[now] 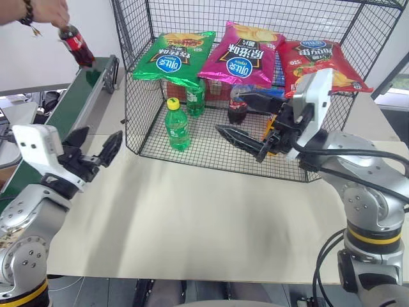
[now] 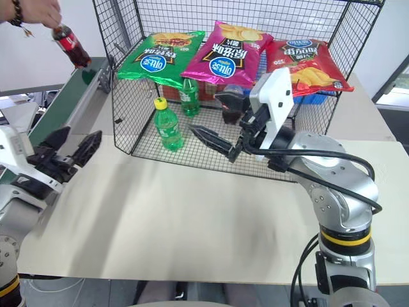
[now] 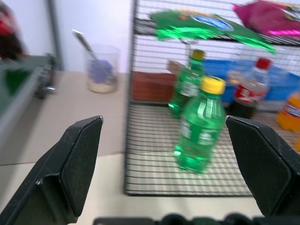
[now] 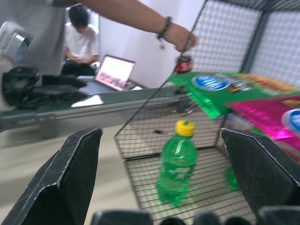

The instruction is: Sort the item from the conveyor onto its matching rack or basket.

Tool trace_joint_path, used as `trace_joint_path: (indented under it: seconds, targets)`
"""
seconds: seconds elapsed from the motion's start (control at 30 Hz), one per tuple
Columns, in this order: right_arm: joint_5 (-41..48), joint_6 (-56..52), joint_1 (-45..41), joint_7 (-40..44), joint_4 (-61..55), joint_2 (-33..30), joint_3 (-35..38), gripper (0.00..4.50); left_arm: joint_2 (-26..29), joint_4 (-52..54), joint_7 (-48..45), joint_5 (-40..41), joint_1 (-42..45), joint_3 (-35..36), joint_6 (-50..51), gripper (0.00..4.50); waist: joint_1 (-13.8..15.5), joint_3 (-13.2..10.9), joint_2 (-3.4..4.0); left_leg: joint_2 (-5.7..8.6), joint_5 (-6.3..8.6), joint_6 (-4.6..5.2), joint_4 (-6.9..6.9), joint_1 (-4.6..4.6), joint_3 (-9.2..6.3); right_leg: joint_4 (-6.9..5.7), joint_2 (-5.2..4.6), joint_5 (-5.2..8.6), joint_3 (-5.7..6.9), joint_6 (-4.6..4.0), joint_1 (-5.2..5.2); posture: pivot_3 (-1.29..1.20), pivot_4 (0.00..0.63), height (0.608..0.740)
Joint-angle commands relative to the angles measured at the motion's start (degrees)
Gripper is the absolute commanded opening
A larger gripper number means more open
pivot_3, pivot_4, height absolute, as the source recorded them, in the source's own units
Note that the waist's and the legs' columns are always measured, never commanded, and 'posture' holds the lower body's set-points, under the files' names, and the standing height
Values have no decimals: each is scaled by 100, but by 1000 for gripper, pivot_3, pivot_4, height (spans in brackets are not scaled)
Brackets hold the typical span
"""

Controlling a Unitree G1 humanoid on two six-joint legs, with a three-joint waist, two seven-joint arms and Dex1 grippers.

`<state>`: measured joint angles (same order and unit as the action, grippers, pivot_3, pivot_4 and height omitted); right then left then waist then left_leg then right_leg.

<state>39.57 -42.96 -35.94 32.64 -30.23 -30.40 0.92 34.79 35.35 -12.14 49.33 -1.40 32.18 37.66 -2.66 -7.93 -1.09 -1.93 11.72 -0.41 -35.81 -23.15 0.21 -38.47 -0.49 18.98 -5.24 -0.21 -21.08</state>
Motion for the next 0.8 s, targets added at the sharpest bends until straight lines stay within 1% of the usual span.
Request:
trace_joint_path:
  seconds: [0.03, 0.27, 0.6, 0.8]
  targets:
    - [32, 94, -302, 339, 148, -11, -145, 4457, 87, 39, -239, -133, -204, 274, -228, 4500, 0, 0, 0, -2, 0, 0, 0, 1, -1, 0, 1, 0, 1, 0, 0, 0, 150, 740]
    - [33, 85, -545, 654, 420, 74, -329, 4457, 74, 1, -320, -385, -326, 385, -380, 4500, 21, 0, 0, -1, 0, 0, 0, -4, -5, 1, -6, 0, 3, 0, -2, 0, 150, 740]
    - [-6, 131, -895, 879, 757, 326, -468, 4457, -297, -465, 179, -1015, -311, 803, -800, 4500, 8, 0, 0, -13, 0, 0, 3, -3, -9, -2, -19, -1, 6, -2, -6, 0, 150, 740]
    - [73, 65, -1118, 1027, 913, 446, -459, 4457, -358, -577, 183, -1105, -444, 1008, -918, 4500, 7, 0, 0, -10, 1, 0, 3, -4, -9, -3, -28, -1, 13, -2, -6, 0, 150, 740]
